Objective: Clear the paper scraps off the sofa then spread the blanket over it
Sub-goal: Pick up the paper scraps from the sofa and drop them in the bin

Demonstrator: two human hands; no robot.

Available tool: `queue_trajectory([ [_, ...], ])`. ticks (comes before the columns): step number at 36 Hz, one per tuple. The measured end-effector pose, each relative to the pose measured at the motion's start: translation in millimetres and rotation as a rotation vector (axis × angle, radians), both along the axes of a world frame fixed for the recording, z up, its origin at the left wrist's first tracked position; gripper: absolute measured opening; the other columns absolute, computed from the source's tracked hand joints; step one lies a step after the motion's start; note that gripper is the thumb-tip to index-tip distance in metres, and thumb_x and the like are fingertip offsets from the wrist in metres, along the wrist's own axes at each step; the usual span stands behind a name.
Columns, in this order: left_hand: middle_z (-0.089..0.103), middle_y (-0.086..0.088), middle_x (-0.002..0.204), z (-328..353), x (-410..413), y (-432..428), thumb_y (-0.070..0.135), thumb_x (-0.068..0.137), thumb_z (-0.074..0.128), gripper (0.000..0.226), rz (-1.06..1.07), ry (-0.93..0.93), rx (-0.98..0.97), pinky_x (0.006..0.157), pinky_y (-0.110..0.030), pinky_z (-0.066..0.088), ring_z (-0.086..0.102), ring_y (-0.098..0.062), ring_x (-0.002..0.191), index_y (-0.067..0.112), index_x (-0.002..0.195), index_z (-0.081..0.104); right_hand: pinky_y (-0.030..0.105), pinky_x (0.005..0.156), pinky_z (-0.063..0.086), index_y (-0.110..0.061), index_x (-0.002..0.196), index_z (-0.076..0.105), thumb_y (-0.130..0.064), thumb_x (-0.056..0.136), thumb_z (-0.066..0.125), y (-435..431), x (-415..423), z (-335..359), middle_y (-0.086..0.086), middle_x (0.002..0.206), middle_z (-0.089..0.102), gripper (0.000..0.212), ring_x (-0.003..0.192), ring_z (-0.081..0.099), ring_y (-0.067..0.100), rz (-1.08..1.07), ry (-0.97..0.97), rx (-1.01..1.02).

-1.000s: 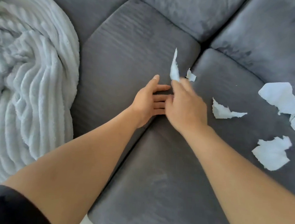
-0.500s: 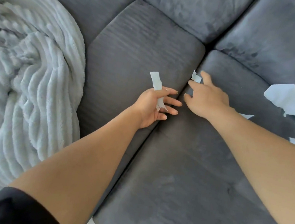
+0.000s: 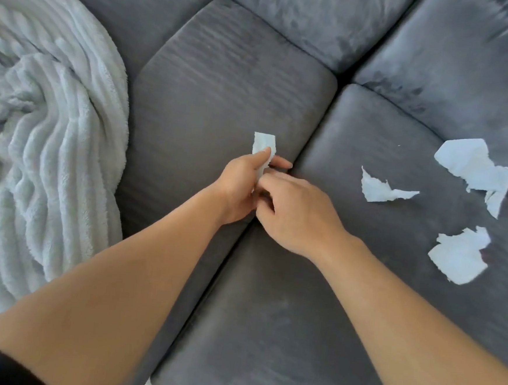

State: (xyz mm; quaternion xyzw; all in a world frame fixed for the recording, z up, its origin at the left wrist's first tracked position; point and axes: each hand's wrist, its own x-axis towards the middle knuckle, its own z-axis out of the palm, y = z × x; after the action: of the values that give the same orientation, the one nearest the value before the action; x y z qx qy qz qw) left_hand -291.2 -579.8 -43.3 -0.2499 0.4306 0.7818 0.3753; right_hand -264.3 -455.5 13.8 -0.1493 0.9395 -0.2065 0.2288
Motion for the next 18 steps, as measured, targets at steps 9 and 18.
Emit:
queue_trajectory([
  [9, 0.040, -0.003, 0.064, -8.6, 13.1, -4.6, 0.006, 0.102, 0.038, 0.023, -0.115, 0.015, 0.090, 0.038, -0.020, 0.018, 0.027, -0.012, 0.045, 0.010, 0.112, 0.058, 0.039, 0.076, 0.054, -0.015, 0.087, 0.067, -0.019, 0.089, 0.060, 116.9, -58.3, 7.2, -0.004, 0.083, 0.069, 0.008, 0.075, 0.066, 0.019, -0.670, 0.182, -0.042],
  [18, 0.057, -0.015, 0.074, -15.2, 21.5, 4.9, -0.016, 0.075, 0.031, 0.037, -0.059, 0.088, 0.006, 0.041, -0.018, 0.020, 0.036, -0.018, 0.048, 0.010, 0.058, 0.053, 0.029, 0.081, 0.047, -0.019, 0.112, 0.067, -0.021, 0.088, 0.073, 196.5, -86.7, -30.6, 0.001, 0.088, 0.065, 0.025, 0.084, 0.060, 0.019, -0.881, 0.080, -0.006],
])
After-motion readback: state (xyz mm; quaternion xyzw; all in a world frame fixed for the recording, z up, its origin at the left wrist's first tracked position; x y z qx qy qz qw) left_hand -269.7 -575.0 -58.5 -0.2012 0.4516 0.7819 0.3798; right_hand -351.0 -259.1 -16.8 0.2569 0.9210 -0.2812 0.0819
